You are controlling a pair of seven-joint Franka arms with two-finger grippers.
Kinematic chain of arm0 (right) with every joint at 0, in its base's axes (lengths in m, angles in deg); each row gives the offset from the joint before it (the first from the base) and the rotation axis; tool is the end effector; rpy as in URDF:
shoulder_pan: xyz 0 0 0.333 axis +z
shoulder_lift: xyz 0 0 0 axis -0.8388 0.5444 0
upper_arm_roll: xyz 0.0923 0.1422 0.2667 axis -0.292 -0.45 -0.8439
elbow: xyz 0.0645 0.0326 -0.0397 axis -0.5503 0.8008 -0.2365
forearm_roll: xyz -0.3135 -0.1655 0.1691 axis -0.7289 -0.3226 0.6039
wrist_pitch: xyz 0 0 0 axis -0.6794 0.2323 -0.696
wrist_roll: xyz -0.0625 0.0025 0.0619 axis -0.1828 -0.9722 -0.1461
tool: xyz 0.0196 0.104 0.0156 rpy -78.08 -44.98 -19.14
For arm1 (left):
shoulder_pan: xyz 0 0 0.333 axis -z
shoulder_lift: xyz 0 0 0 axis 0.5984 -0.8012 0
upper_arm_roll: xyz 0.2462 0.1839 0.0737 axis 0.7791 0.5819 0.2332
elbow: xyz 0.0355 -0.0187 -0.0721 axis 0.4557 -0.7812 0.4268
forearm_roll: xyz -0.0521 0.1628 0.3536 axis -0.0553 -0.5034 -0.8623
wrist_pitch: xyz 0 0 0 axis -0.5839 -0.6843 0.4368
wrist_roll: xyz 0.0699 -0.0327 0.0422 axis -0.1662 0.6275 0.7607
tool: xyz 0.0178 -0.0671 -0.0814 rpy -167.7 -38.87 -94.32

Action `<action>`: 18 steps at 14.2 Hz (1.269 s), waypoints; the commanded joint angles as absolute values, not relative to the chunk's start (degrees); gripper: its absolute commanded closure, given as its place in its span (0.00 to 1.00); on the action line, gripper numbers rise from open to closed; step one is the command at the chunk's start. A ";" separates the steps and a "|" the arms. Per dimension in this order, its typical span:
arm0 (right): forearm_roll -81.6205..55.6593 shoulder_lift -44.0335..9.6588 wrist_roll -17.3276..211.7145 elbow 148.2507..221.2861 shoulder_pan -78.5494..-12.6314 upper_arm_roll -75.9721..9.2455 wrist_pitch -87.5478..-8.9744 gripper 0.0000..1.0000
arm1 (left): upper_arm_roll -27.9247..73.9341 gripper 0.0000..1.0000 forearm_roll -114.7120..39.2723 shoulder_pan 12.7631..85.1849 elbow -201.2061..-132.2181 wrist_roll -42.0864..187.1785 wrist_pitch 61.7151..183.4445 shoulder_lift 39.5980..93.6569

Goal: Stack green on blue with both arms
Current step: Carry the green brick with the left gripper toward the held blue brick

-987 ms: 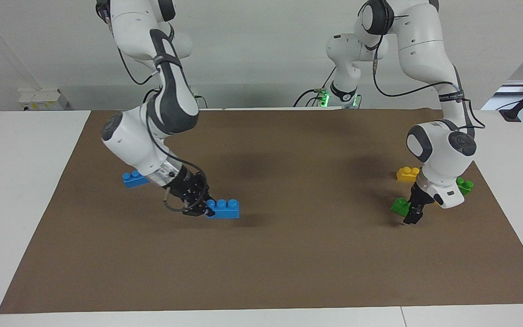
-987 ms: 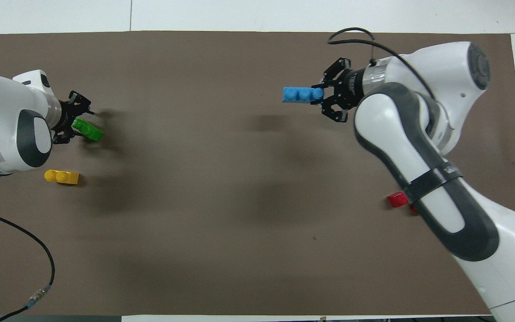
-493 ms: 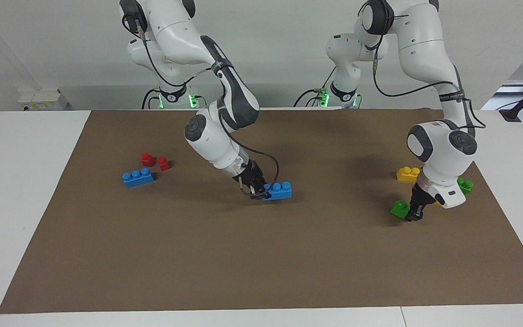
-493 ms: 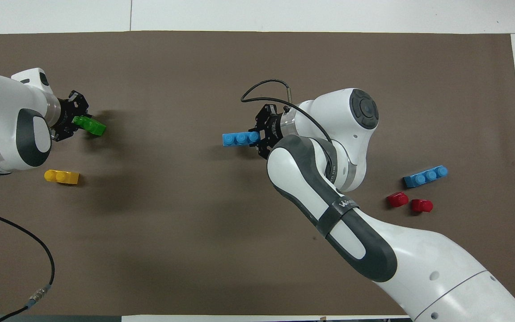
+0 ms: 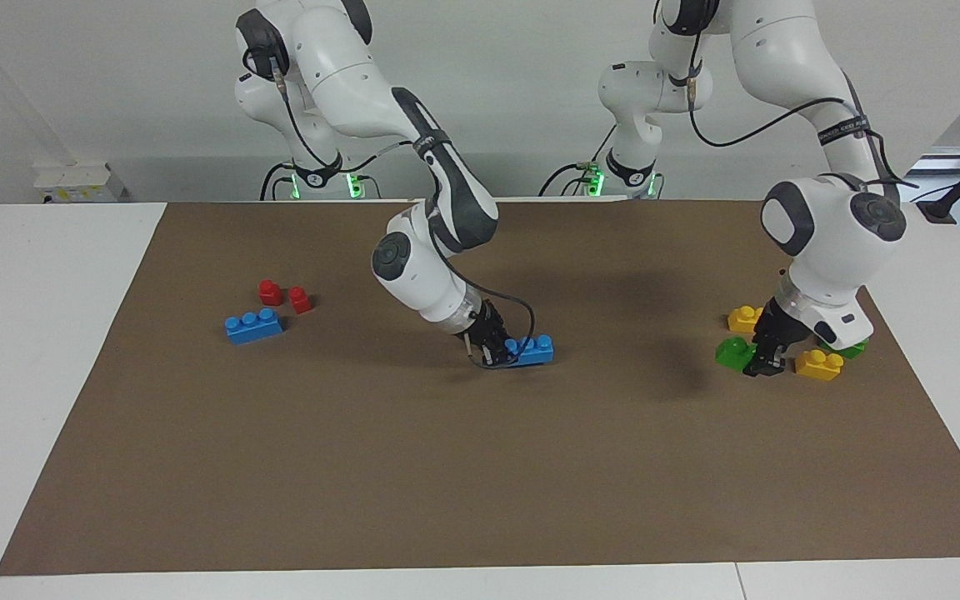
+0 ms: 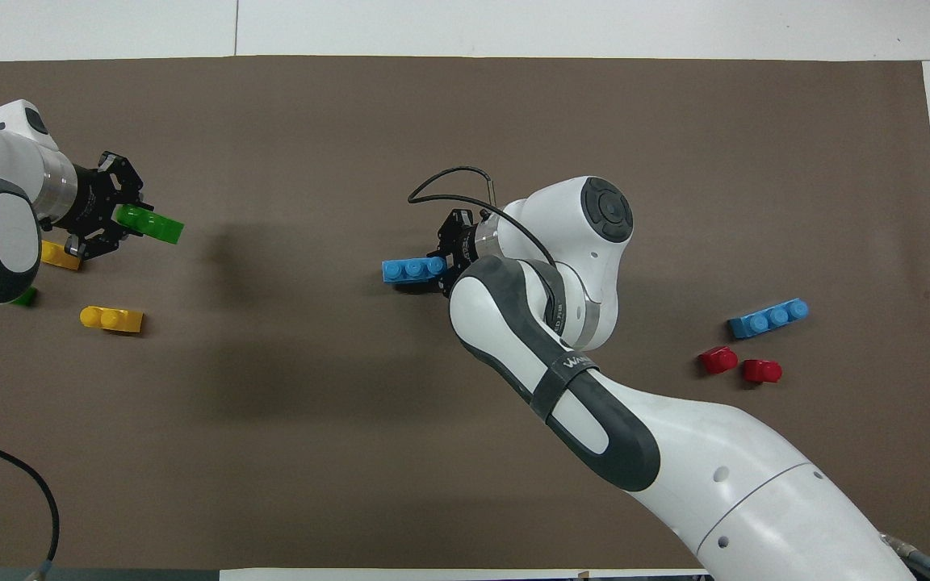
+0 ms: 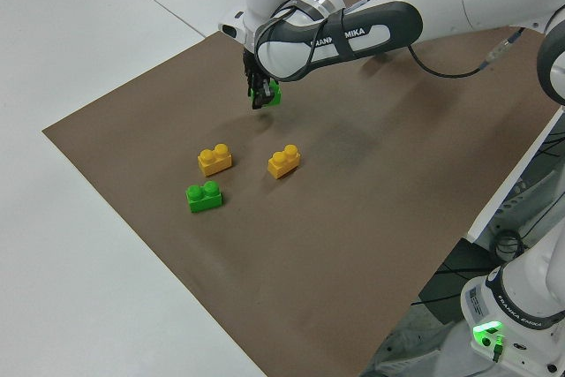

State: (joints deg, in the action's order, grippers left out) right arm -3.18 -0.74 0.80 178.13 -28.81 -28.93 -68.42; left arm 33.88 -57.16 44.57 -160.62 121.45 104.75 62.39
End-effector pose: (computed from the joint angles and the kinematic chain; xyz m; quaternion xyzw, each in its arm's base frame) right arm 0.5932 0.3572 0.2934 -0.7025 0.6571 0.1923 0.1944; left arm 0.6300 -0.0098 0.4165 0.8338 0.5506 0.0104 0.0392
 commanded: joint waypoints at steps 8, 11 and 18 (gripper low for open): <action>-9.37 0.34 -9.76 177.61 -27.75 -28.36 -68.92 1.00 | 34.38 1.00 -60.91 62.67 -162.63 160.52 99.16 67.98; -9.73 0.34 -10.03 178.31 -27.75 -28.36 -69.09 1.00 | 34.29 1.00 -64.69 67.85 -162.72 169.14 99.94 67.38; -9.73 0.34 -9.95 178.75 -27.84 -28.36 -69.79 1.00 | 34.29 1.00 -66.98 72.97 -162.81 180.75 104.95 62.37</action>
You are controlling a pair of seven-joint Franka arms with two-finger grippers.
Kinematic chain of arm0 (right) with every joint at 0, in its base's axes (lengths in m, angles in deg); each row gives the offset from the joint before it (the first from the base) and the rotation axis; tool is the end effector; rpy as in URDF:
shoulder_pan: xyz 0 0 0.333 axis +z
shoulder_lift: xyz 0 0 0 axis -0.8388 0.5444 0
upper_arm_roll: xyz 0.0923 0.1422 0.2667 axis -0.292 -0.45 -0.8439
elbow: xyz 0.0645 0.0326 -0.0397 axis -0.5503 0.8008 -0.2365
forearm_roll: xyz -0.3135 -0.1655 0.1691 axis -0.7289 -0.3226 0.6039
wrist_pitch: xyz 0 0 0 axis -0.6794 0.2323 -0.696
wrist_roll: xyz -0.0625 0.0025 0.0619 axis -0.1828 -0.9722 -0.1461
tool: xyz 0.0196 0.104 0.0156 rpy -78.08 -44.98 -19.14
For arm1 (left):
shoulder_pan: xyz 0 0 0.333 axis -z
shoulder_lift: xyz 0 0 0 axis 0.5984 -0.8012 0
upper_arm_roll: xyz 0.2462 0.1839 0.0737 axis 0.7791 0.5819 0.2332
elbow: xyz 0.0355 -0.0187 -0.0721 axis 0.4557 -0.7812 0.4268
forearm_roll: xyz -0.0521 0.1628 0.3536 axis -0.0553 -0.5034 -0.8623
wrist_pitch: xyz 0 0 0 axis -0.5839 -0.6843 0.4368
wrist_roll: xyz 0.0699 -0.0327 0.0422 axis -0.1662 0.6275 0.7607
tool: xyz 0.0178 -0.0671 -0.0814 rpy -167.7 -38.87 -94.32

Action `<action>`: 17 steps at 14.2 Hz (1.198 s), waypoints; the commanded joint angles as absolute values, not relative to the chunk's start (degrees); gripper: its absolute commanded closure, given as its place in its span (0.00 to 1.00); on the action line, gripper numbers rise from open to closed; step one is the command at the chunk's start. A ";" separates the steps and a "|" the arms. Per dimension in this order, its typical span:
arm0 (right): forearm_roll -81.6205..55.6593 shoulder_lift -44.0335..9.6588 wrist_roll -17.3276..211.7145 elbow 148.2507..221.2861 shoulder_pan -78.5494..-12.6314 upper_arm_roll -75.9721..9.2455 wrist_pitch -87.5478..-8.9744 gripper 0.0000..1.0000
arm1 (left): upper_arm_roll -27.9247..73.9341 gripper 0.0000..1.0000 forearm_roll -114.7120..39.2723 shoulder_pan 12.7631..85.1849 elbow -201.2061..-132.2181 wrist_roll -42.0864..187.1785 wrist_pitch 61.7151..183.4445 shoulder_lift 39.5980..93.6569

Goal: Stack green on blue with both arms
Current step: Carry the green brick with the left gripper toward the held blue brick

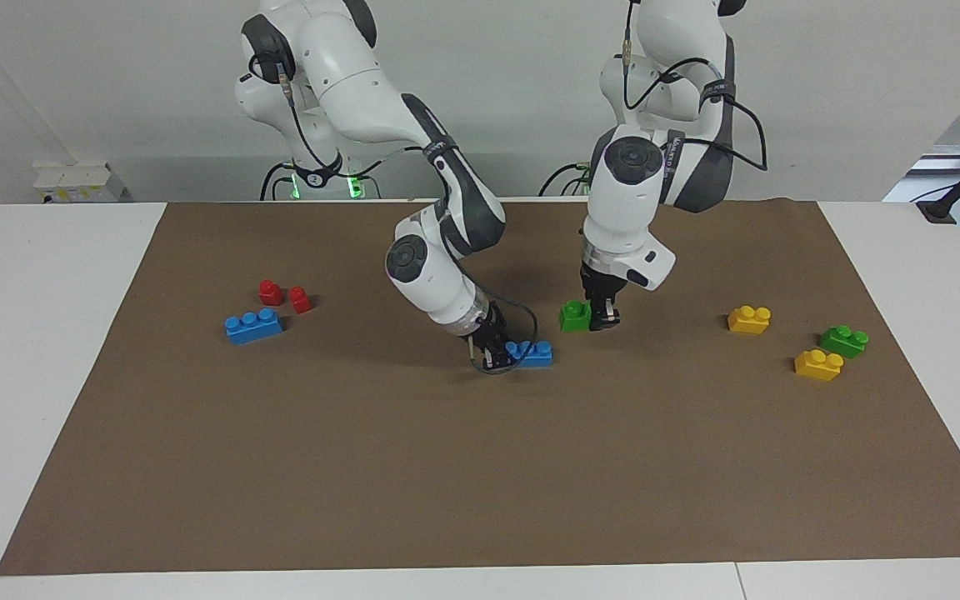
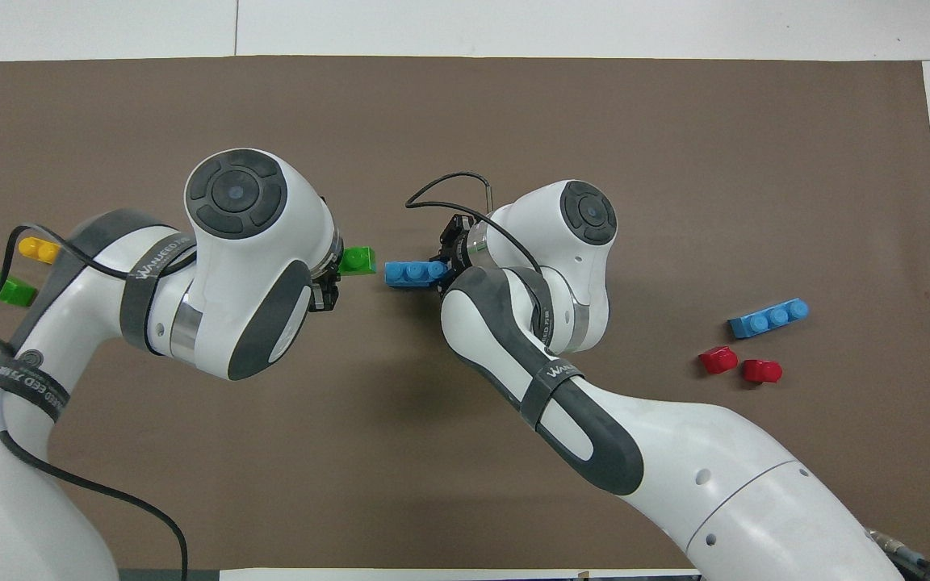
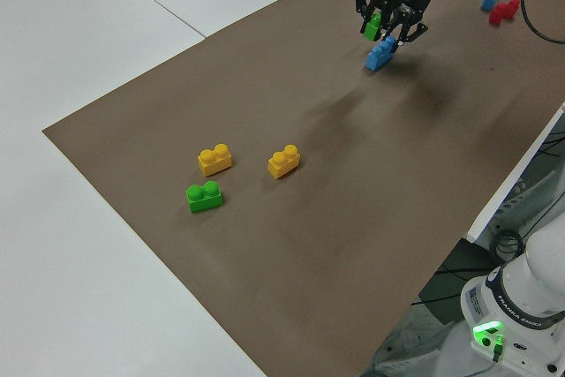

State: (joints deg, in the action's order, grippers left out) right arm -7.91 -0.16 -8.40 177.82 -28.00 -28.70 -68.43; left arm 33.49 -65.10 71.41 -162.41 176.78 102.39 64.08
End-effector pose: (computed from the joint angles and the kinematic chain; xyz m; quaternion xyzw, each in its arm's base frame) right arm 0.5904 0.3634 0.2885 -0.6773 0.6938 0.1817 0.1639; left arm 0.5477 -0.2839 0.4162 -0.6988 -0.7147 -0.0315 0.0014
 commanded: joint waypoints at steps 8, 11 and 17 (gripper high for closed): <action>-9.73 0.34 -9.86 179.28 -27.84 -28.36 -71.29 1.00 | 34.21 1.00 -66.81 75.87 -160.97 186.30 108.91 57.18; -9.73 0.34 -9.77 179.28 -27.92 -28.36 -71.55 1.00 | 34.21 1.00 -66.90 76.04 -160.79 186.57 109.00 56.39; -9.73 0.34 -9.59 179.28 -28.01 -28.36 -71.73 1.00 | 34.21 1.00 -66.90 77.97 -160.87 186.57 109.53 54.72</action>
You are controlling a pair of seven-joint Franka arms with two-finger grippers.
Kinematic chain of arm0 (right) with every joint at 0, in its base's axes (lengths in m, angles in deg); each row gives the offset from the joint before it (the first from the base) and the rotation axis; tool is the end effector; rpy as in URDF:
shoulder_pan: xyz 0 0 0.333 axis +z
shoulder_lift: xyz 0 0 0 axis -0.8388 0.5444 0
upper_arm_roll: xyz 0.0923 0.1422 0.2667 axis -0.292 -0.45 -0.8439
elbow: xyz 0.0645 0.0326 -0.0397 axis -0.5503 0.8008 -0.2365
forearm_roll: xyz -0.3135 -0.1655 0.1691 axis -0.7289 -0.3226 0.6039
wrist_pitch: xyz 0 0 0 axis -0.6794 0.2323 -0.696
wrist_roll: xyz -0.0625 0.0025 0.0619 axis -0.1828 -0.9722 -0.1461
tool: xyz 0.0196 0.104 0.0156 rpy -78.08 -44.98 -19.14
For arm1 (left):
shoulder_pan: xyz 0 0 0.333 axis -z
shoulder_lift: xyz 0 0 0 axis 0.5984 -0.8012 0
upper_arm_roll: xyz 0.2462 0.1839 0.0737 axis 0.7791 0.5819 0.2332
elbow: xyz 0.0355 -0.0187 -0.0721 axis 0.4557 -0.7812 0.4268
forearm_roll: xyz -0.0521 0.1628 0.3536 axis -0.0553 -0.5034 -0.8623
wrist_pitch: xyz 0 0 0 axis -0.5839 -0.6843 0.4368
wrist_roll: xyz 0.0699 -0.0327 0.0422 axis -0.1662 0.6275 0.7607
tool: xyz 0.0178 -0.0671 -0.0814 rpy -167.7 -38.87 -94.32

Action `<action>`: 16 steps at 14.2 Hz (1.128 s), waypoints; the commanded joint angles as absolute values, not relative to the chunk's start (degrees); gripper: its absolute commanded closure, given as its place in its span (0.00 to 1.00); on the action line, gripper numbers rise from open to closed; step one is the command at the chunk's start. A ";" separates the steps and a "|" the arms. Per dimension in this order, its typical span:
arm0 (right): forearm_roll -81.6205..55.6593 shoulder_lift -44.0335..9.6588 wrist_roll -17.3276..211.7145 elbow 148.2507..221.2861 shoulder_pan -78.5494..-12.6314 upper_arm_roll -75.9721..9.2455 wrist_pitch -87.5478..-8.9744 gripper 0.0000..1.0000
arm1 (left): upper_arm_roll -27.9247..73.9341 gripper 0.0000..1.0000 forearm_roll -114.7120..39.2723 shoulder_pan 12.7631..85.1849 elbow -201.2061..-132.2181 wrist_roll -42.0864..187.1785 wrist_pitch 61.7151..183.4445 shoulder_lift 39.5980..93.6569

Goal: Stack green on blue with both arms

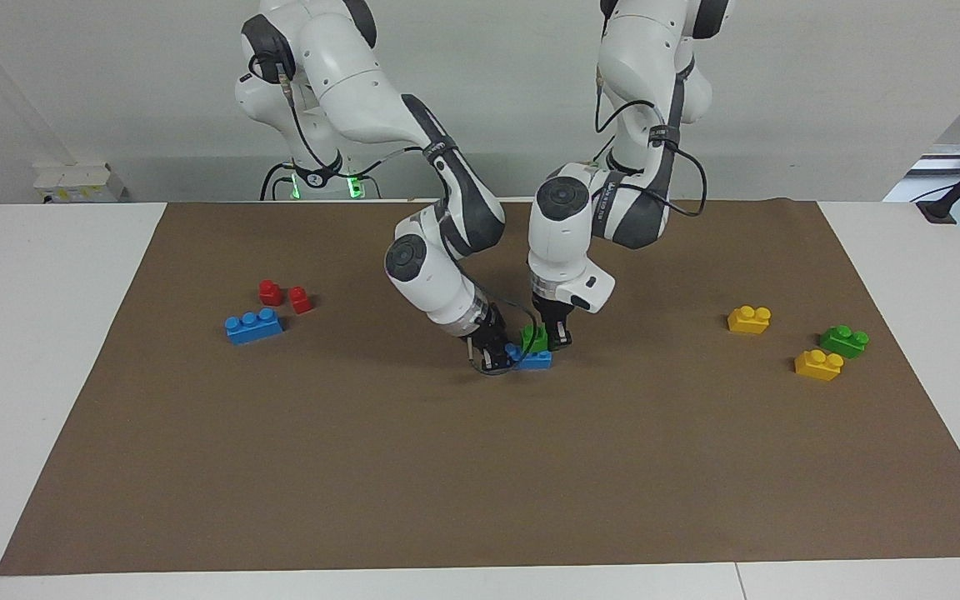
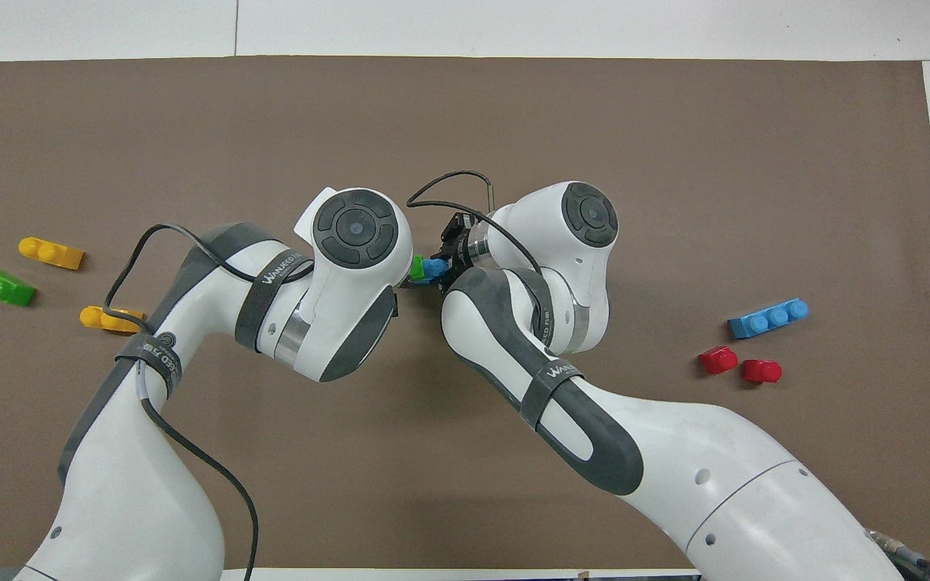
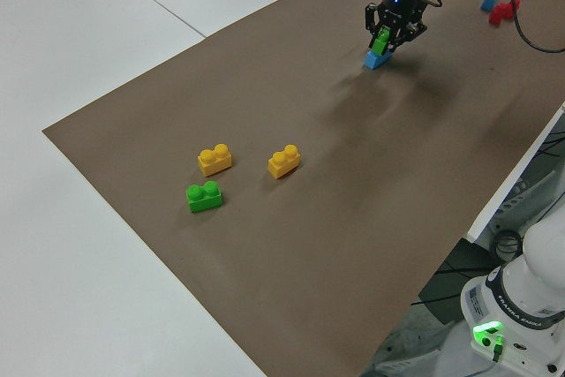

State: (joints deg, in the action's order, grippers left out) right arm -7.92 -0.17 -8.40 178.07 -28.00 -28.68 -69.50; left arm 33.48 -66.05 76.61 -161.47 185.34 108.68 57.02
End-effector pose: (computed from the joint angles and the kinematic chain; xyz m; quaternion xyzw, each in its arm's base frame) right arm 0.5915 0.3621 0.2881 -0.6754 0.6958 0.1764 0.1690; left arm 0.5373 -0.3455 0.3568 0.6835 0.7285 0.0450 0.0019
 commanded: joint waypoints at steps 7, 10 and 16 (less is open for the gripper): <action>-9.73 0.43 -9.59 179.28 -28.01 -28.36 -71.73 1.00 | 34.38 1.00 -68.48 76.92 -161.05 186.57 112.25 54.28; -9.73 0.43 -9.51 179.36 -28.01 -28.36 -71.73 1.00 | 34.29 1.00 -68.48 76.92 -161.14 186.48 112.60 54.28; -9.73 0.43 -9.42 179.36 -28.10 -28.36 -71.73 1.00 | 34.38 0.00 -68.66 76.92 -160.87 185.95 111.90 54.28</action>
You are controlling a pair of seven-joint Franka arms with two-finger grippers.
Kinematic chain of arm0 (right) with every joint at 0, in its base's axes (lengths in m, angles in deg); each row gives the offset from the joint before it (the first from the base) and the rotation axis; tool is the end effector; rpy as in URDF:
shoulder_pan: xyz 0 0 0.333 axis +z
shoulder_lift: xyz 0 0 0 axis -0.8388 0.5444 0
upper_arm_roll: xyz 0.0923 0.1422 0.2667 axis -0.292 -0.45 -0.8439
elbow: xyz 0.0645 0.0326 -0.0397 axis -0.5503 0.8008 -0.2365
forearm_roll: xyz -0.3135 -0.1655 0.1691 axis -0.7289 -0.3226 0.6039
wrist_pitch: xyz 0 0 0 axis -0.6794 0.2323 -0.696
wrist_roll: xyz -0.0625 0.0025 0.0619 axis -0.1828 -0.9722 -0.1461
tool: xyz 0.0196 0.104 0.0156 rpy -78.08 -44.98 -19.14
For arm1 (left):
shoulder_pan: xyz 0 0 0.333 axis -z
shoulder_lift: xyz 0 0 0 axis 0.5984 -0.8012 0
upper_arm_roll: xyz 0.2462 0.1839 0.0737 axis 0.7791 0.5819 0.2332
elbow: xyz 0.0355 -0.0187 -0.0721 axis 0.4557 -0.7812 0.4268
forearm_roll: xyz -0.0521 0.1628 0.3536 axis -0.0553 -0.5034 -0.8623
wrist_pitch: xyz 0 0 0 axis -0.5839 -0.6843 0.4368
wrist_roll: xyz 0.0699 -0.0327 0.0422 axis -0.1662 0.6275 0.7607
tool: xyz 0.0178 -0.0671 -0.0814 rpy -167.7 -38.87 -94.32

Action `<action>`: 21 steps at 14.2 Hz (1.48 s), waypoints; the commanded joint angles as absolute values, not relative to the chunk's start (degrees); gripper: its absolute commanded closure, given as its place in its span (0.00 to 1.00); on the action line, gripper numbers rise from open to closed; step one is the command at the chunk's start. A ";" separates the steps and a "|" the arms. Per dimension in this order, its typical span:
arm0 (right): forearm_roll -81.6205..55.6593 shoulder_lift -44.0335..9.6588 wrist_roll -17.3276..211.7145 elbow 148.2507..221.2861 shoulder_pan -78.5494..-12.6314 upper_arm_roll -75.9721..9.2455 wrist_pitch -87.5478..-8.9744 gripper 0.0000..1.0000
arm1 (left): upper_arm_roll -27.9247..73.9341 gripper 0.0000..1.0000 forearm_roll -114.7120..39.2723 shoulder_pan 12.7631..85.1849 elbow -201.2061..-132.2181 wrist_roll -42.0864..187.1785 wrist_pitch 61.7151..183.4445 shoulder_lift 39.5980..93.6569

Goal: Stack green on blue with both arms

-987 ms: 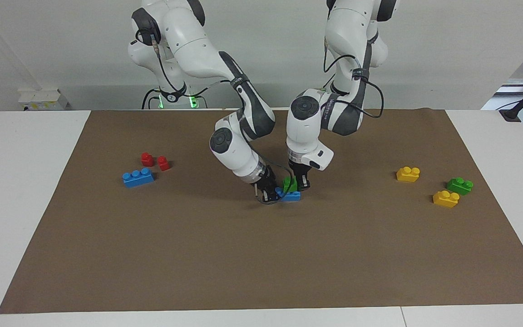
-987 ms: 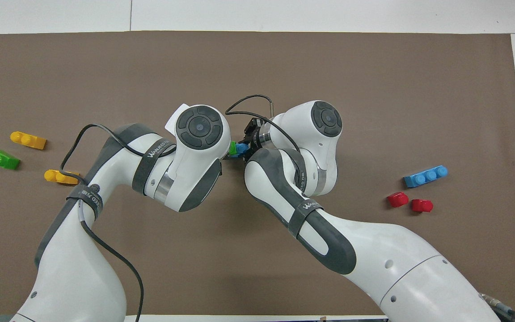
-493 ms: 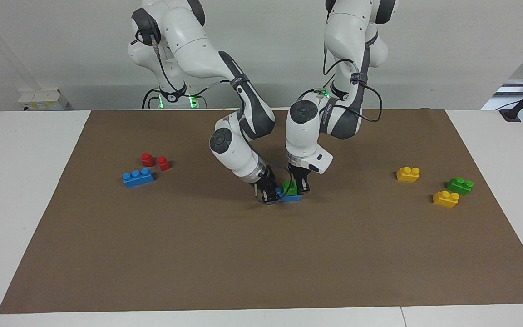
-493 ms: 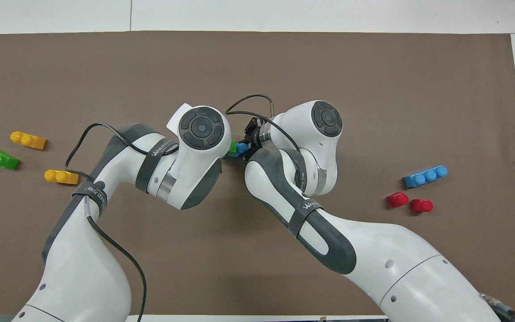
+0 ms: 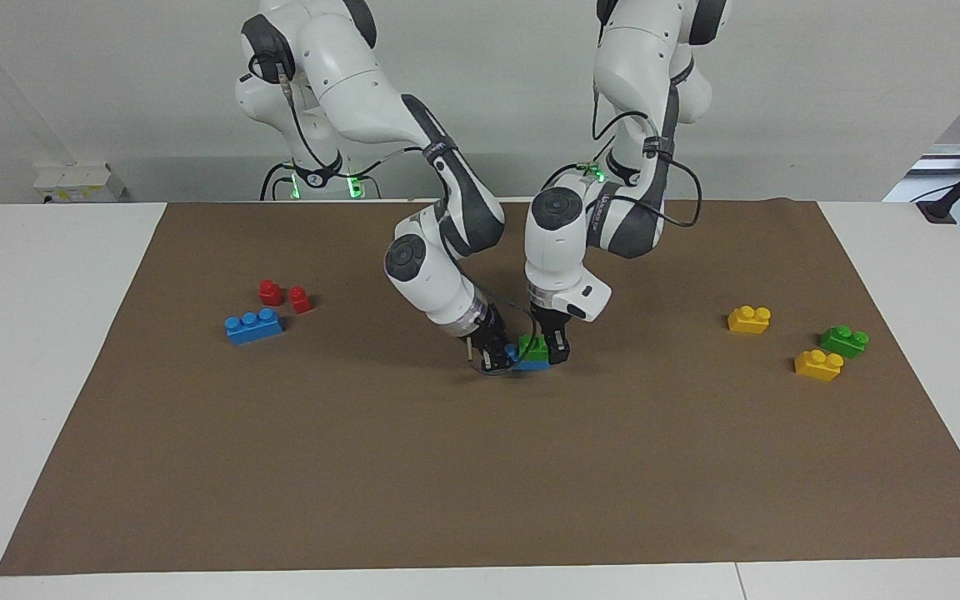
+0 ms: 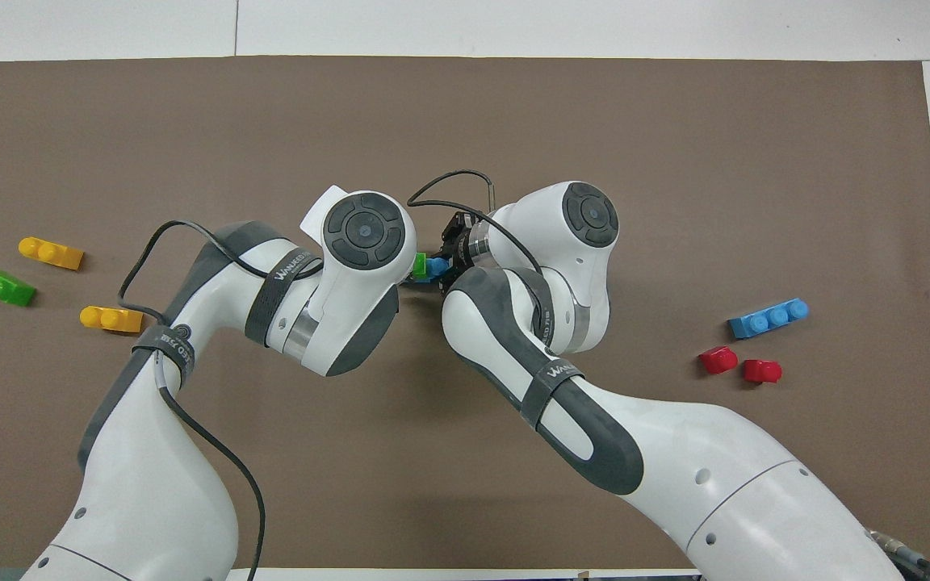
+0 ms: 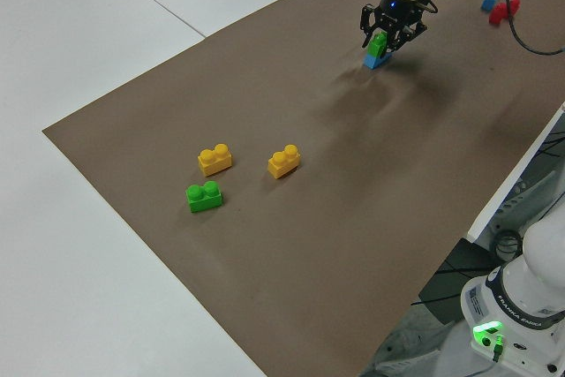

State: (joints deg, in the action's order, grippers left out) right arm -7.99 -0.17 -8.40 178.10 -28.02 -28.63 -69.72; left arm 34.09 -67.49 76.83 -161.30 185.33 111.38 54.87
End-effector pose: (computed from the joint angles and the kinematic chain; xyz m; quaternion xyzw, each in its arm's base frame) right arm 0.5922 0.3612 0.2882 -0.6751 0.6963 0.1746 0.1700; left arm 0.5447 -0.3455 0.3389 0.6877 0.7235 0.0596 0.0058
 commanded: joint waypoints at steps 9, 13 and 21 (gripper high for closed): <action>-9.64 0.34 -9.24 179.19 -30.11 -28.45 -70.41 0.05 | 35.17 0.00 -69.89 70.00 -160.00 171.57 109.18 59.89; -9.73 -0.45 -4.16 178.58 -35.38 -28.45 -64.89 0.03 | 35.35 0.00 -70.67 64.89 -159.56 157.60 107.16 62.36; -15.52 -10.28 35.26 178.66 -50.05 -28.18 -45.21 0.00 | 35.44 0.00 -72.52 55.05 -159.47 120.70 107.77 65.61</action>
